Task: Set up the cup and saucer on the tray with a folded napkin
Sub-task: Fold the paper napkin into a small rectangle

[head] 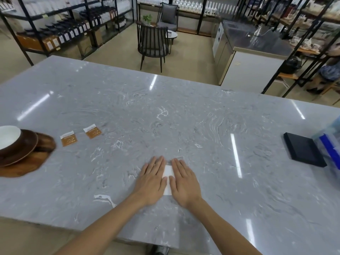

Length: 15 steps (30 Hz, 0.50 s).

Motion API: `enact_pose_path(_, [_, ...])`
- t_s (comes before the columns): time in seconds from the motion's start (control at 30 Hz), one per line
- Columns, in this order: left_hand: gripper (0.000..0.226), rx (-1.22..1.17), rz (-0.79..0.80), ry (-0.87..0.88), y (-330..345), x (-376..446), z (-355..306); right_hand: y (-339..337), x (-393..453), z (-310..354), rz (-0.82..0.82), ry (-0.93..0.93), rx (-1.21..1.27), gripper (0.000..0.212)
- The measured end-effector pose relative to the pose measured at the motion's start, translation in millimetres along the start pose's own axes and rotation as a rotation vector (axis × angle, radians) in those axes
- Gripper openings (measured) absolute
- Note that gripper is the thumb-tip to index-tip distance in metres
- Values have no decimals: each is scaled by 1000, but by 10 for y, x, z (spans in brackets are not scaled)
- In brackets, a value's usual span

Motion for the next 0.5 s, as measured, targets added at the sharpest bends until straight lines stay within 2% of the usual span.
enact_pose_path(0.1, [71, -98, 122, 63, -117, 15, 108, -81, -4, -84, 79, -41, 124, 65])
enact_pose_path(0.2, [83, -356, 246, 27, -420, 123, 232, -280, 98, -195, 239, -25, 283, 79])
enact_pose_path(0.33, [90, -305, 357, -54, -692, 400, 272, -524, 438, -210, 424, 11, 169, 97])
enact_pose_path(0.43, [59, -495, 473, -154, -713, 554, 277, -597, 611, -143, 542, 50, 197, 92])
enact_pose_path(0.5, [42, -537, 485, -143, -701, 570, 289, -612, 659, -117, 562, 56, 294, 70])
Point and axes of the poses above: each hand's wrist, its own x-axis towards the middle knuckle, its own y-axis out of the palm, z = x × y, the point moved 1 cm from there along x, towards the middle knuckle, and after that the axes turned 1 degree about -z, right-handed, at the moved point
